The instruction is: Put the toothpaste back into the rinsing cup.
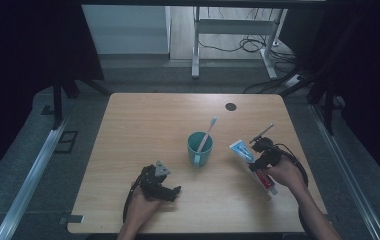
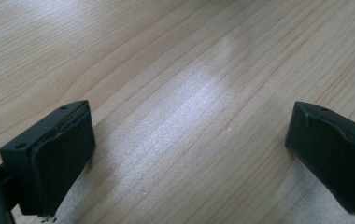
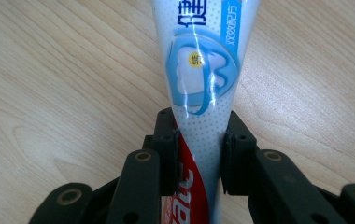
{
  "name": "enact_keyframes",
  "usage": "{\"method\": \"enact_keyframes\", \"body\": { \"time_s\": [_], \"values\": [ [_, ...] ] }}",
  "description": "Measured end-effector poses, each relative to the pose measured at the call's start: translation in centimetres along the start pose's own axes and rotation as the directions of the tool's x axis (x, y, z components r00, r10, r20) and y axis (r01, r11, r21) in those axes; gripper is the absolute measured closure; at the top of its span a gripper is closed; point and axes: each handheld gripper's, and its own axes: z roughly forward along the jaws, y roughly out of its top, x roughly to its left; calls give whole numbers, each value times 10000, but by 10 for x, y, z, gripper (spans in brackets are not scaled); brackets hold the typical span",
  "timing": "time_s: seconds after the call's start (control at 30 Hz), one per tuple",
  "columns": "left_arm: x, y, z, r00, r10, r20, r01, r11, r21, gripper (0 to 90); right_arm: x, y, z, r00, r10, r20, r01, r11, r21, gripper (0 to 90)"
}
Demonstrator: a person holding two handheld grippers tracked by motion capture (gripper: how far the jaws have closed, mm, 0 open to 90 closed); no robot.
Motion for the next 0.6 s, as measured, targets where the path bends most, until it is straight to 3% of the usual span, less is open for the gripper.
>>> {"method": "enact_keyframes", "body": {
  "time_s": [0.33, 0.6],
  "values": [
    [0, 0, 0, 10000, 2, 0, -2, 10000, -1, 16, 3, -6, -13, 9999, -137, -102, 126, 9949, -1004, 712],
    [0, 0, 0, 10000, -1, 11, 1, 10000, -5, 16, 6, -10, -24, 9993, -323, -197, 277, 9795, -1994, 712]
  ]
}}
